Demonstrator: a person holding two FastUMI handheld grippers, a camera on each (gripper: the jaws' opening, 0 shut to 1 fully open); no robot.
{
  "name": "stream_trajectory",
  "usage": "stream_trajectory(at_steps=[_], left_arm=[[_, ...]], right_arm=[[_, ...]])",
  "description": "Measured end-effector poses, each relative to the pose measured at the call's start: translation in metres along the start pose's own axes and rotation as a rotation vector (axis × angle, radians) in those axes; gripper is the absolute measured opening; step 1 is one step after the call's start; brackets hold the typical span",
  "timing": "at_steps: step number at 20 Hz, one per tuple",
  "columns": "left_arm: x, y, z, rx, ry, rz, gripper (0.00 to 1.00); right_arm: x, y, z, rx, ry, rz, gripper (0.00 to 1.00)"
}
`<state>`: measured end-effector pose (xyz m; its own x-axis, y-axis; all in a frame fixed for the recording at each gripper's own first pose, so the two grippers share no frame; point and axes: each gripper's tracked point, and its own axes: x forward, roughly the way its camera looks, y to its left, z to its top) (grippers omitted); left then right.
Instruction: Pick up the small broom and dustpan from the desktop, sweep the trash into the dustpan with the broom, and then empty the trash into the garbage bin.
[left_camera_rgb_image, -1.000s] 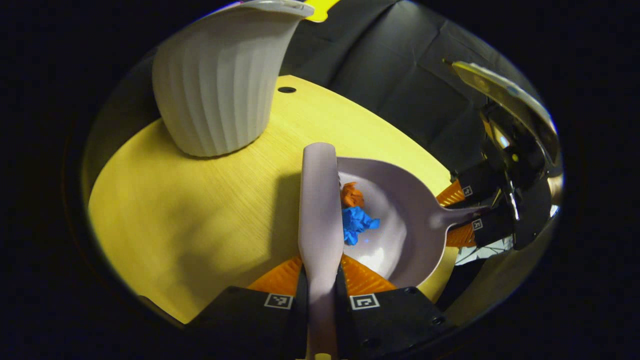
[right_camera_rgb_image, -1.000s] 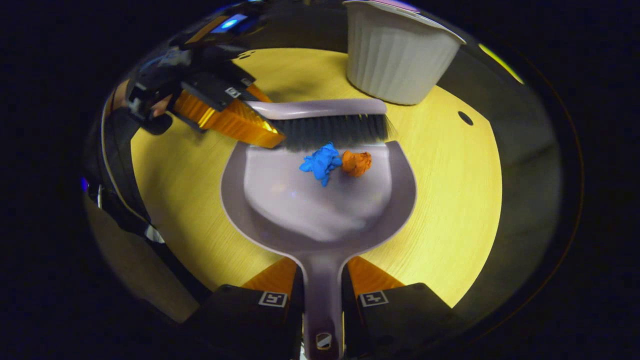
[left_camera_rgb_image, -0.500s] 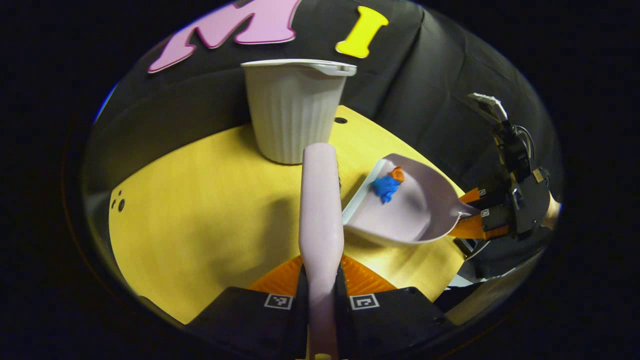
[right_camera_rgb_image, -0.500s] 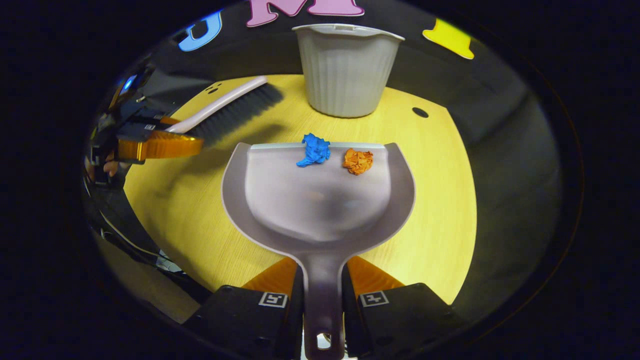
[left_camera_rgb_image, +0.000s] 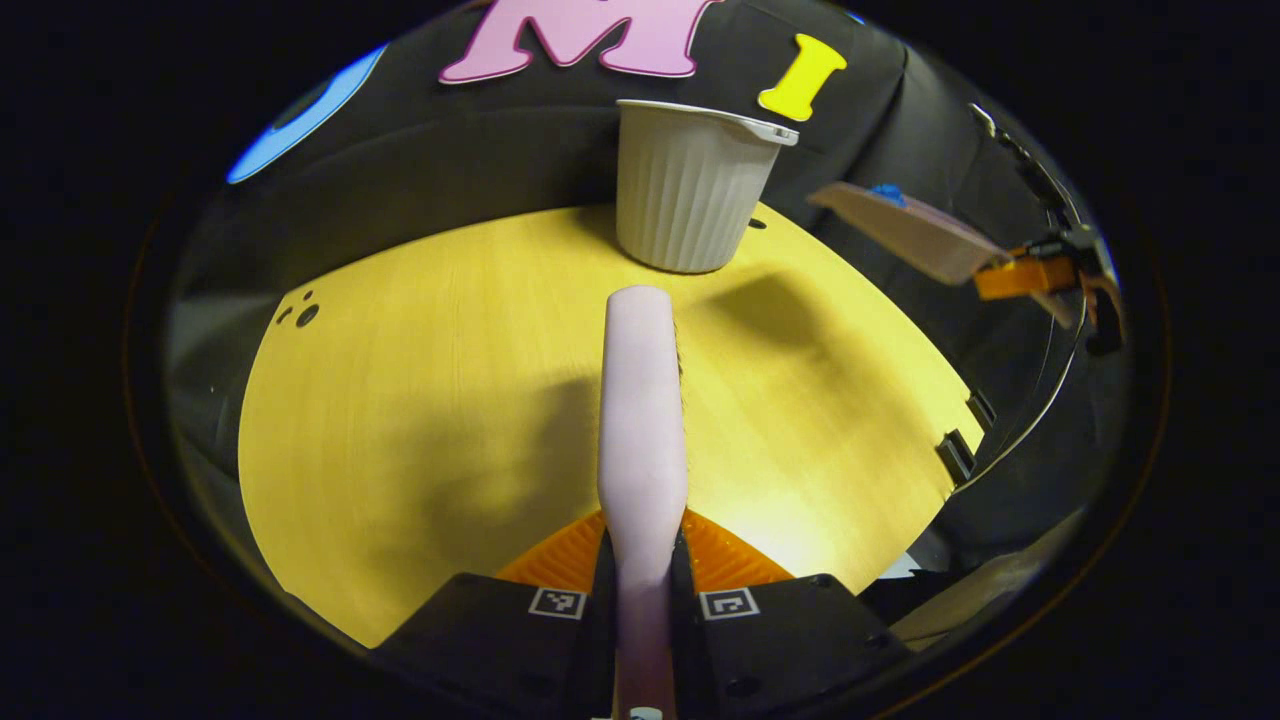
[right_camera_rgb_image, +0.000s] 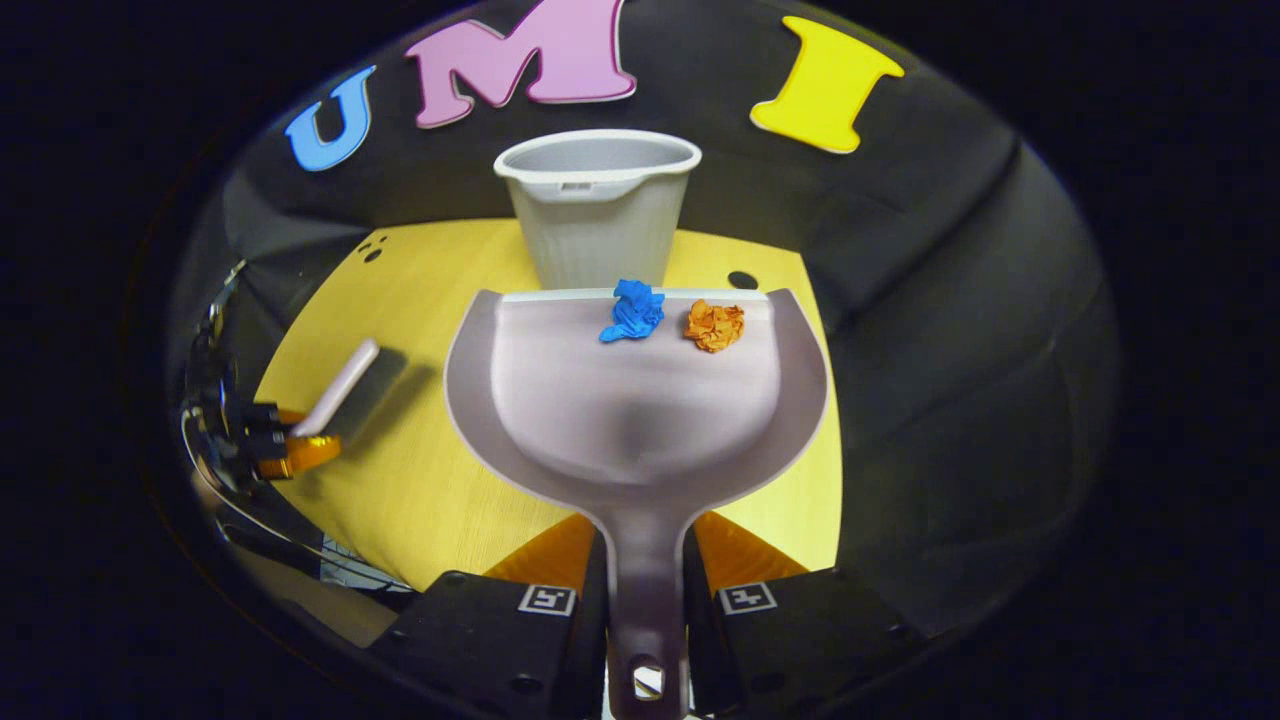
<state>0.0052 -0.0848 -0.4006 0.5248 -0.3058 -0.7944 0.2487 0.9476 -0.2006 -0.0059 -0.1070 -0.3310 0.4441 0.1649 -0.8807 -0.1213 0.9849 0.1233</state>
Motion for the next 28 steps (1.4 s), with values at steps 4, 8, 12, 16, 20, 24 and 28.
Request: stream_trajectory(at_steps=[4,8,12,16,20,24,28], left_arm=[[-0.008,0.016,-0.026,-0.038,0.008,0.004,0.27],[-0.015,0.034,-0.038,-0.067,-0.001,0.008,0.27],[-0.021,0.051,-0.041,-0.088,-0.011,0.015,0.27],[-0.026,0.065,-0.043,-0.113,-0.012,0.014,0.27],[-0.031,0.078,-0.048,-0.123,-0.013,0.025,0.27],[-0.037,0.089,-0.053,-0.144,-0.013,0.039,0.27],[-0.037,0.095,-0.057,-0.158,-0.008,0.047,0.27]], right_arm=[[-0.012,-0.023,0.049,-0.029,-0.035,-0.073,0.37],[-0.008,-0.04,0.089,-0.062,-0.031,-0.139,0.37],[0.001,-0.047,0.118,-0.175,0.007,-0.21,0.37],[0.018,-0.047,0.158,-0.346,0.066,-0.291,0.36],[0.028,-0.044,0.184,-0.559,0.167,-0.393,0.36],[0.021,-0.026,0.192,-0.57,0.2,-0.369,0.4],[0.021,-0.018,0.195,-0.584,0.199,-0.361,0.35]])
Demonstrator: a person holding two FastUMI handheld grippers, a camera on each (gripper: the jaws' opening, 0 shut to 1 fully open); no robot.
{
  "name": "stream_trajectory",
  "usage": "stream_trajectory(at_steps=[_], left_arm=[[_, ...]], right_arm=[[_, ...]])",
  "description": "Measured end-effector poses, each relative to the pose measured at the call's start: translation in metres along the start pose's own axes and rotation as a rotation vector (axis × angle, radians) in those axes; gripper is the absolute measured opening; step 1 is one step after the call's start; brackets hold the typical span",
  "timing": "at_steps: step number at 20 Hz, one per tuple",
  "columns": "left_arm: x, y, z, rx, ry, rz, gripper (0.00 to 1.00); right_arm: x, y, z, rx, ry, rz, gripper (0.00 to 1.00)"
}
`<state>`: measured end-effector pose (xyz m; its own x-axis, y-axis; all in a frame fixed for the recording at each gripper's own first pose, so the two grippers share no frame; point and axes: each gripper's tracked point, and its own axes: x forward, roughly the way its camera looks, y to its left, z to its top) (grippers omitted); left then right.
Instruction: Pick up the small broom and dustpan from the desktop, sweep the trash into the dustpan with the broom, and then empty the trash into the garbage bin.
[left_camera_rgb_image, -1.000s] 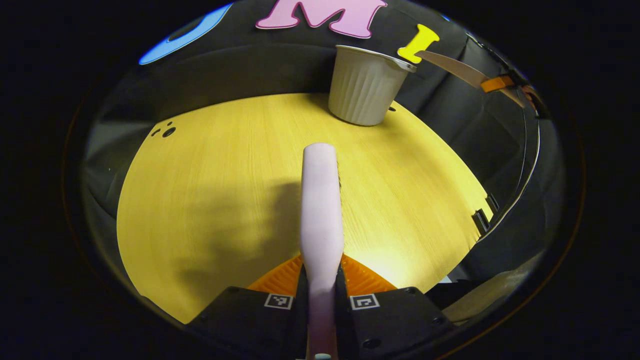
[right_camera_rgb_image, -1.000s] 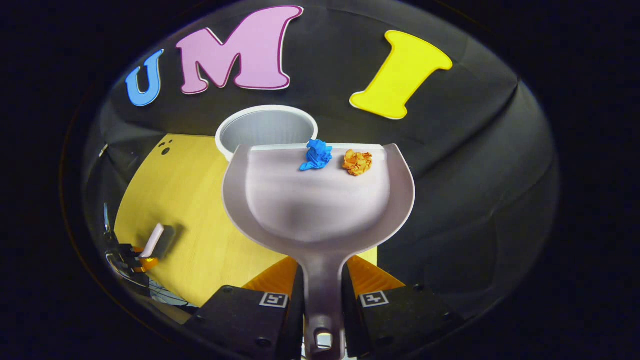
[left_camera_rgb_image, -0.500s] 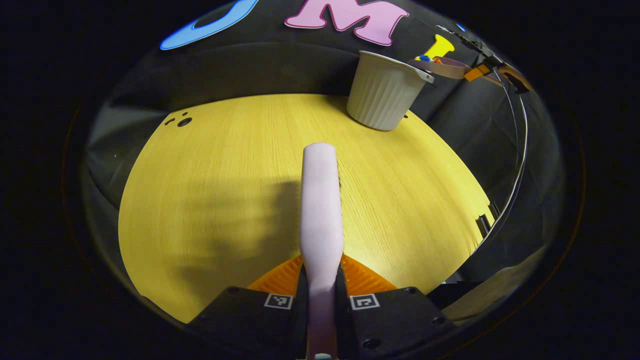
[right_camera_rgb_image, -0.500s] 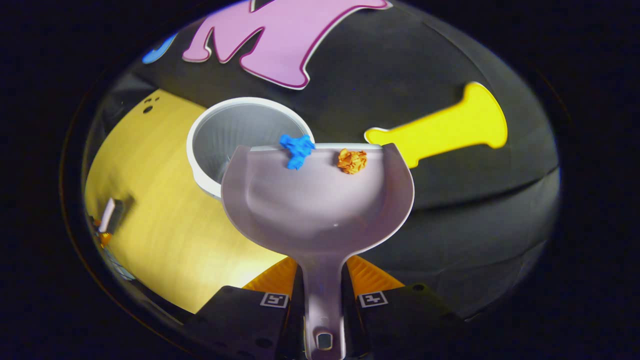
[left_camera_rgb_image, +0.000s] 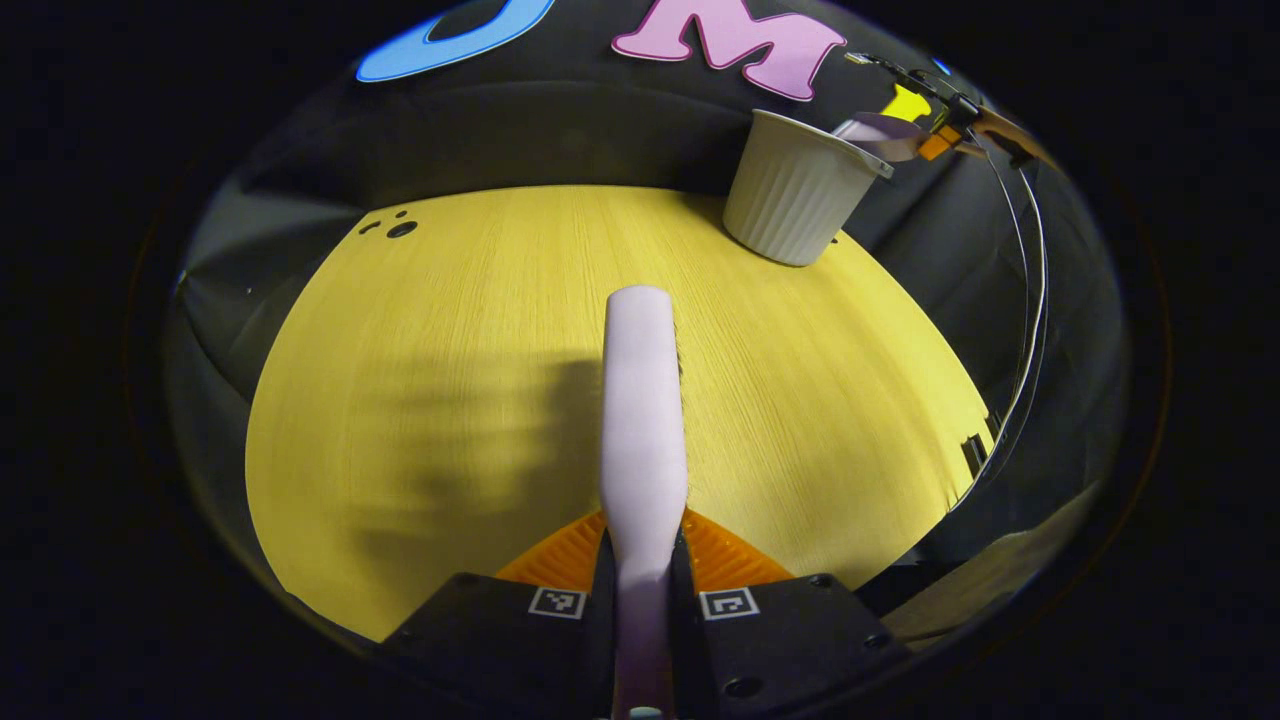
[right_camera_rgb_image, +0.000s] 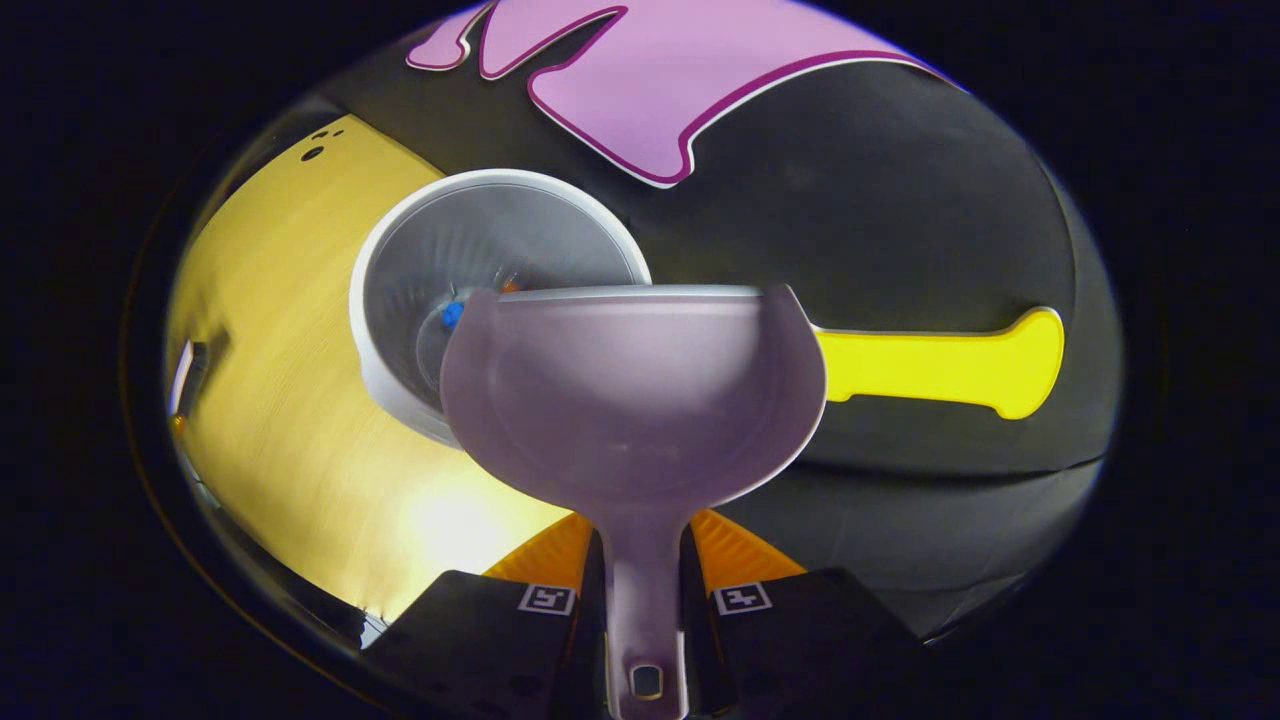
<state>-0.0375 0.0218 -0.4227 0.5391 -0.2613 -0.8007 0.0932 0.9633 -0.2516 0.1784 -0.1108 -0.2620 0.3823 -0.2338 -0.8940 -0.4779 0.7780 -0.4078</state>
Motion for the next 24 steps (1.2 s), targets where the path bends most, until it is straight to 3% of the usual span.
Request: stream_trajectory(at_steps=[1,7,13,19,24], left_arm=[[0.0,0.001,0.002,0.004,-0.002,0.003,0.27],[-0.001,0.0,0.01,0.028,-0.015,0.02,0.27],[-0.002,-0.002,0.016,0.048,-0.02,0.04,0.27],[-0.002,-0.006,0.021,0.075,-0.02,0.074,0.27],[0.002,-0.011,0.024,0.088,-0.018,0.106,0.27]], right_arm=[[-0.001,0.0,0.0,-0.001,-0.004,-0.001,0.32],[-0.011,0.002,-0.01,0.073,-0.075,0.048,0.36],[-0.048,0.022,-0.035,0.309,-0.241,0.213,0.35],[-0.095,0.084,-0.089,0.37,-0.348,0.336,0.35],[-0.11,0.179,-0.139,0.366,-0.358,0.462,0.35]])
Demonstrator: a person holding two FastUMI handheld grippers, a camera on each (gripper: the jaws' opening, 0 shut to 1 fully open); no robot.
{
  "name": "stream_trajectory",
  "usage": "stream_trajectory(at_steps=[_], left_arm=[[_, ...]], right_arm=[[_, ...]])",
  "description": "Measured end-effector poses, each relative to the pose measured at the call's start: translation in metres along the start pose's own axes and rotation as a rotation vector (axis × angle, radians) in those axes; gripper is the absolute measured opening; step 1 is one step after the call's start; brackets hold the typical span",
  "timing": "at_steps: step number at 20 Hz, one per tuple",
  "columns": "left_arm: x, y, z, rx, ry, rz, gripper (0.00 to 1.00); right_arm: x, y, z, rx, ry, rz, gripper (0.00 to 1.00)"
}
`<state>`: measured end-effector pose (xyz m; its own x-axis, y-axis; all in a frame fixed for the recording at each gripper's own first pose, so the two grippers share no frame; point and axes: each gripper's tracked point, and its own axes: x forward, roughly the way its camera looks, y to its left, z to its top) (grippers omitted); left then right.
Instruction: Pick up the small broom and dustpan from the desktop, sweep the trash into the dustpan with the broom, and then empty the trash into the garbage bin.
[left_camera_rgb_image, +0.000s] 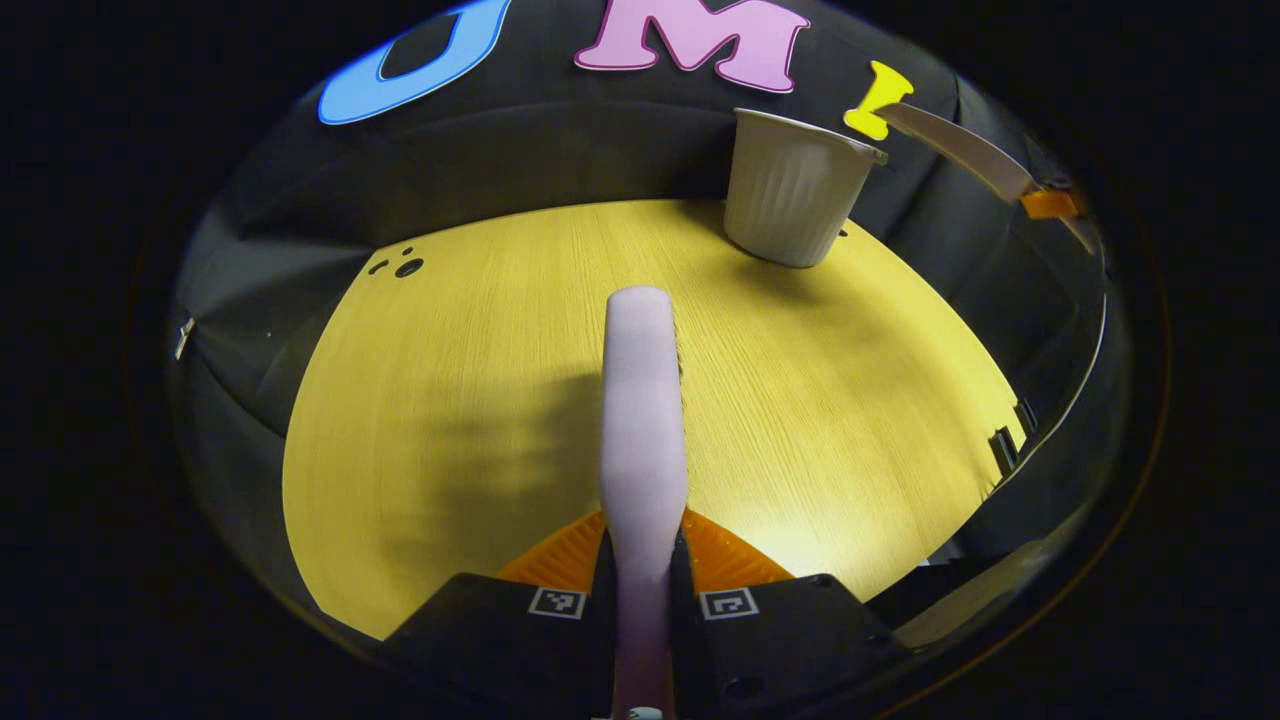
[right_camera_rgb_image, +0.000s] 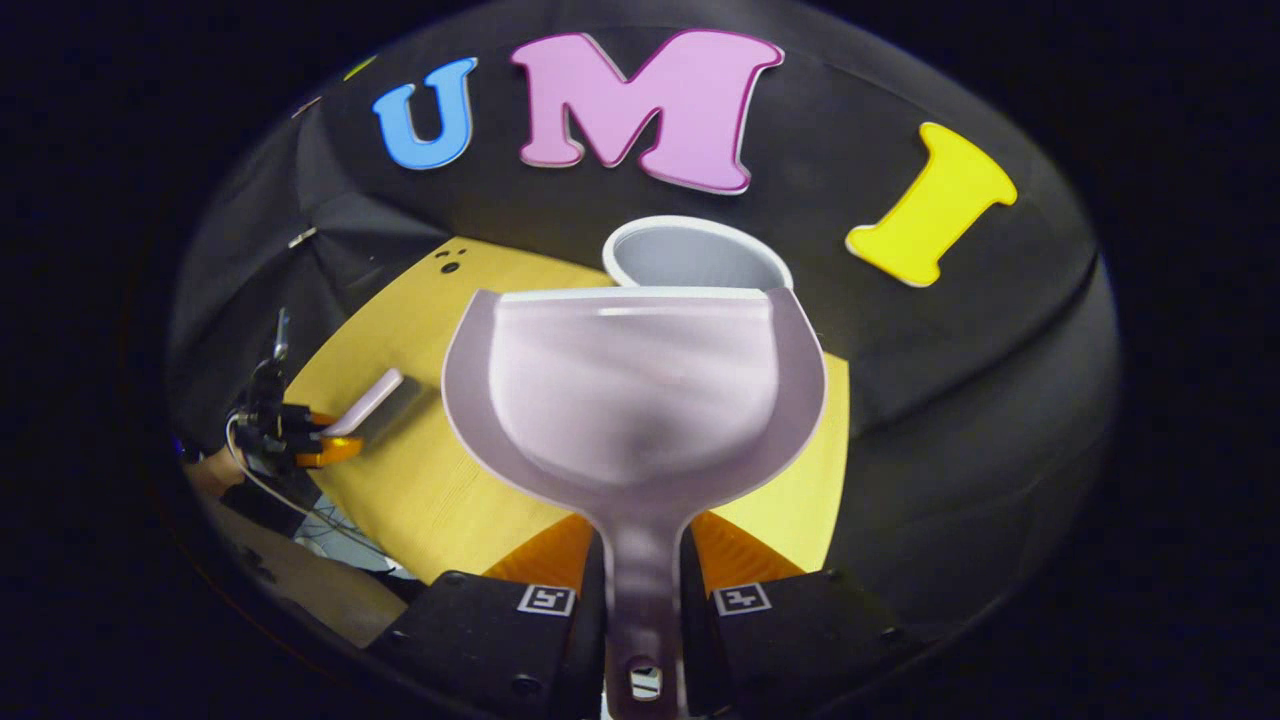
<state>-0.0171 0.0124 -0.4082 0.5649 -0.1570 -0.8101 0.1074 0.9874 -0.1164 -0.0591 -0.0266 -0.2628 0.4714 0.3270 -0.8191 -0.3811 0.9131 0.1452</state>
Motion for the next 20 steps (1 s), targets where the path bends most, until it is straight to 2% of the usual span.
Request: stream_trajectory(at_steps=[1,2,3,4,5,7,10,12,13,14,20], left_arm=[[0.002,-0.002,0.0,0.003,0.007,0.01,0.27],[0.005,-0.002,-0.002,0.015,0.014,0.022,0.27],[0.007,-0.001,-0.002,0.027,0.018,0.03,0.26],[0.011,0.0,-0.002,0.04,0.019,0.036,0.27],[0.014,0.002,-0.003,0.052,0.022,0.043,0.28],[0.02,0.003,-0.005,0.062,0.035,0.05,0.26],[0.036,0.005,-0.015,0.086,0.076,0.079,0.27],[0.044,0.008,-0.019,0.097,0.087,0.092,0.27],[0.048,0.009,-0.02,0.102,0.091,0.098,0.27],[0.05,0.011,-0.022,0.106,0.093,0.104,0.27],[0.069,0.018,-0.023,0.138,0.115,0.116,0.27]], right_arm=[[0.003,0.012,-0.016,-0.008,0.015,0.014,0.33],[0.014,0.03,-0.041,-0.012,0.035,0.032,0.39],[0.023,0.044,-0.058,-0.009,0.051,0.048,0.32],[0.036,0.056,-0.073,-0.003,0.074,0.067,0.35],[0.046,0.067,-0.089,0.008,0.086,0.078,0.33],[0.066,0.087,-0.117,0.031,0.117,0.103,0.35],[0.108,0.113,-0.16,0.04,0.168,0.097,0.35],[0.122,0.118,-0.169,0.048,0.175,0.1,0.35],[0.128,0.12,-0.175,0.061,0.176,0.1,0.32],[0.132,0.12,-0.179,0.068,0.179,0.099,0.35],[0.153,0.123,-0.19,0.084,0.204,0.075,0.35]])
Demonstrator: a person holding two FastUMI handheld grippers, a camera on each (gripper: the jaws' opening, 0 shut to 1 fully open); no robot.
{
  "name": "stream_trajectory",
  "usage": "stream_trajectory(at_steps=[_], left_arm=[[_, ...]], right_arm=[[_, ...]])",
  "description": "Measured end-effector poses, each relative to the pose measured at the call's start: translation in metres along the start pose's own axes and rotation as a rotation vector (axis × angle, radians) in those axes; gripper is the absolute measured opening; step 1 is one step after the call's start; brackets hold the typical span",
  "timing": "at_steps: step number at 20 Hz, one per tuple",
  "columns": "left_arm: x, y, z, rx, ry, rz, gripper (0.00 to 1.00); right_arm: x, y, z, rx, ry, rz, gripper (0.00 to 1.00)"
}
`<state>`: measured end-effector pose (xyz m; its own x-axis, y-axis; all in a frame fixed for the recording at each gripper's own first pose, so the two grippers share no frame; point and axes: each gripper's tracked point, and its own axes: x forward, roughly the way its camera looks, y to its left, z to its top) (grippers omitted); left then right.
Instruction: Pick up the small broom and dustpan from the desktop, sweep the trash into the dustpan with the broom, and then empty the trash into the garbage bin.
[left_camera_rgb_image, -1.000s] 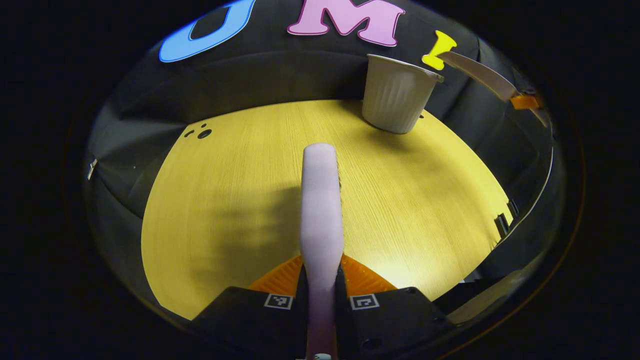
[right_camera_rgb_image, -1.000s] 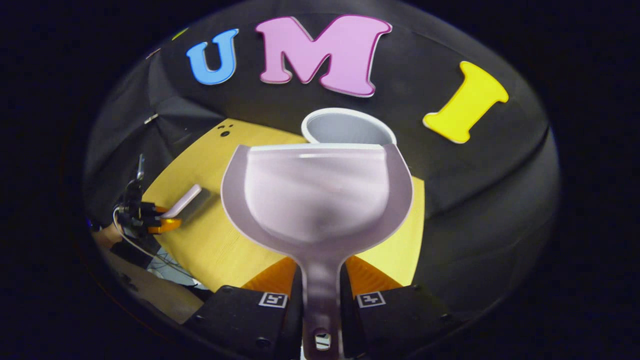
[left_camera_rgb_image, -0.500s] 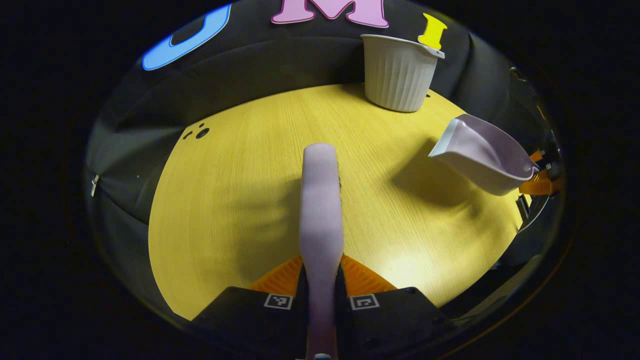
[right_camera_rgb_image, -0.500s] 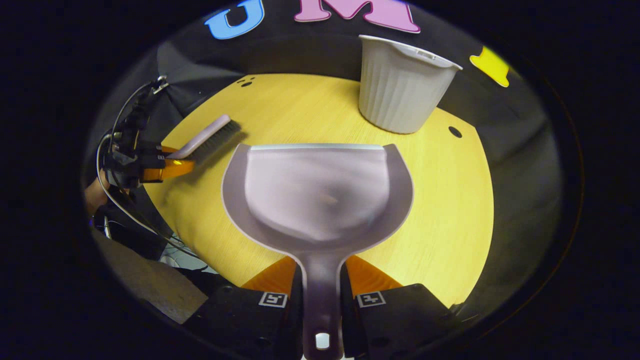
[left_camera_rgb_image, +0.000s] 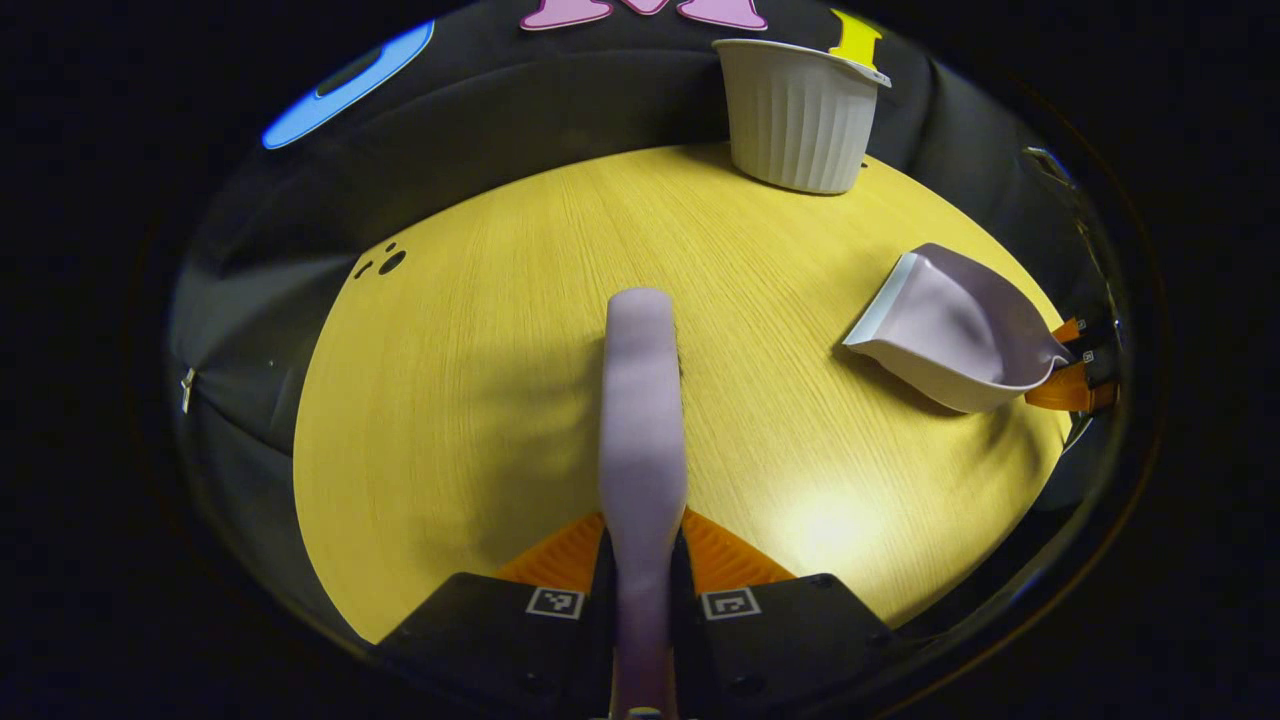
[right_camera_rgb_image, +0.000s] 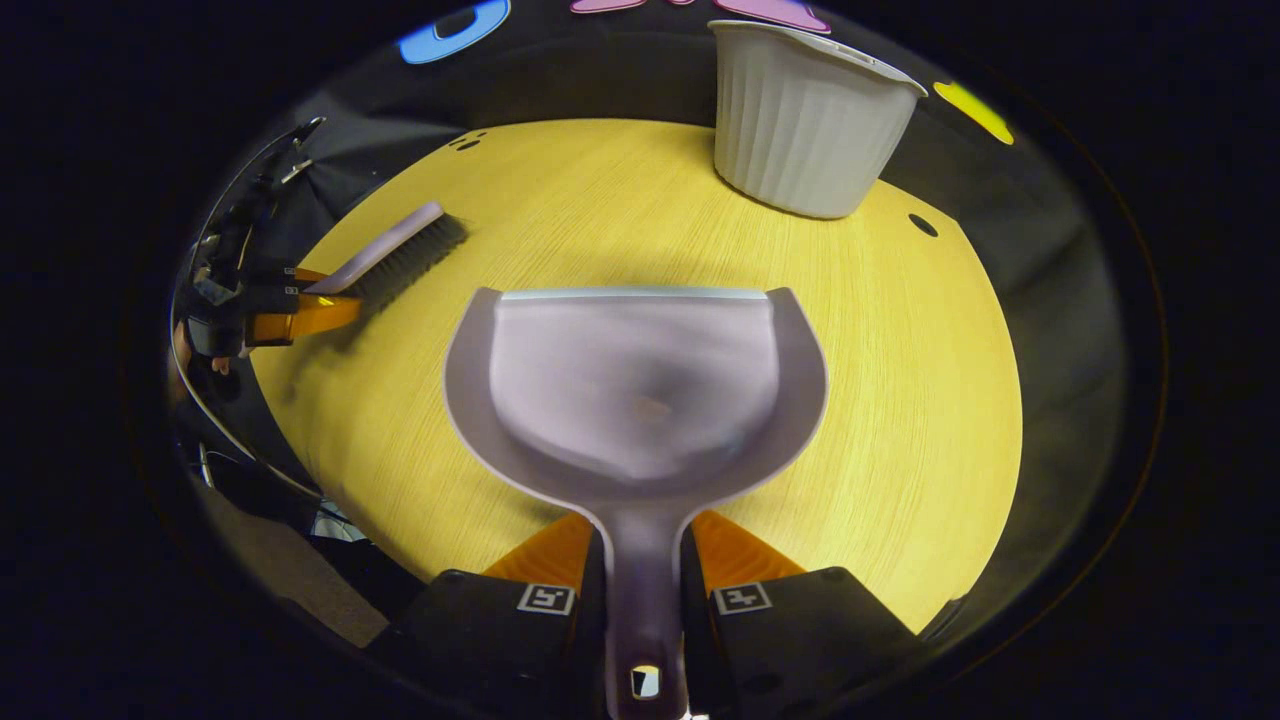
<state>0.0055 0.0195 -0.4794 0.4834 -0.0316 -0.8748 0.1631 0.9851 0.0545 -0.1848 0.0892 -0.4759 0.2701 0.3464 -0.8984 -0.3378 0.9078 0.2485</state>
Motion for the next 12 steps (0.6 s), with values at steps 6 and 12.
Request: stream_trajectory(at_steps=[6,12], left_arm=[[-0.002,0.003,0.009,0.047,-0.024,0.031,0.31],[-0.034,0.003,0.008,0.027,-0.06,0.049,0.33]], right_arm=[[0.003,0.002,-0.005,-0.02,0.02,0.011,0.38],[-0.023,0.006,-0.004,-0.024,-0.008,0.042,0.36]])
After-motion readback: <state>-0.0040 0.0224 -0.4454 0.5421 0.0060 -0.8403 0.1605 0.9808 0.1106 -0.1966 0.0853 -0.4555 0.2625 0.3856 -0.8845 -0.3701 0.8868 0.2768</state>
